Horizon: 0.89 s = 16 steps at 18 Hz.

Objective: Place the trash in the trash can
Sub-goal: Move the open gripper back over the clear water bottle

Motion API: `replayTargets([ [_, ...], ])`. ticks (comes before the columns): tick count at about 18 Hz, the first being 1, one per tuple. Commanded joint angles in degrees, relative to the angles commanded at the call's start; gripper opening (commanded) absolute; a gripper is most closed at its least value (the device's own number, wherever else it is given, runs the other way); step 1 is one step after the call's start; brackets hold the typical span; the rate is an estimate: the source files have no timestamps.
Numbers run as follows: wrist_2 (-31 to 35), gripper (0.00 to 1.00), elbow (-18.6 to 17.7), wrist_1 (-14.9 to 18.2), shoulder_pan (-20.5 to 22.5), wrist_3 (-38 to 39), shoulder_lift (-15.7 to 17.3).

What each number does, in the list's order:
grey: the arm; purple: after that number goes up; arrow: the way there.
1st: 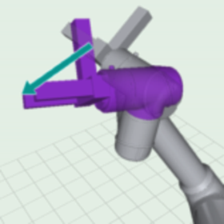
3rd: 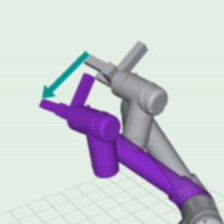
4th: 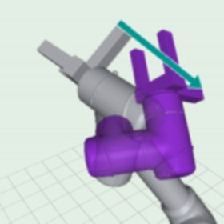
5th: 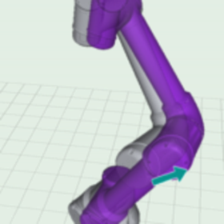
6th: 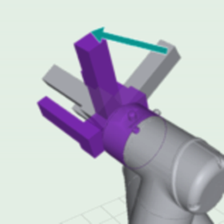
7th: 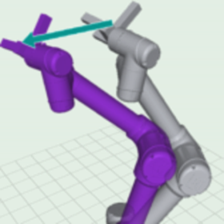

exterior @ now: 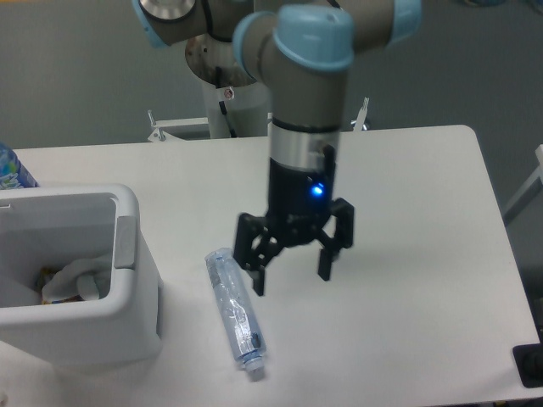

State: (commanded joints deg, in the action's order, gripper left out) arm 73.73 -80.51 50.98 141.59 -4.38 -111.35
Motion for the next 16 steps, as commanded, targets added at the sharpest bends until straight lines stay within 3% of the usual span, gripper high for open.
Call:
replayTargets([
  [9, 3.17, 1.00, 1.49, -0.44, -0.61, -2.12, -10.98],
  [16, 3.96, 1.00, 5.27, -2.46, -4.74, -1.33, -18.98],
])
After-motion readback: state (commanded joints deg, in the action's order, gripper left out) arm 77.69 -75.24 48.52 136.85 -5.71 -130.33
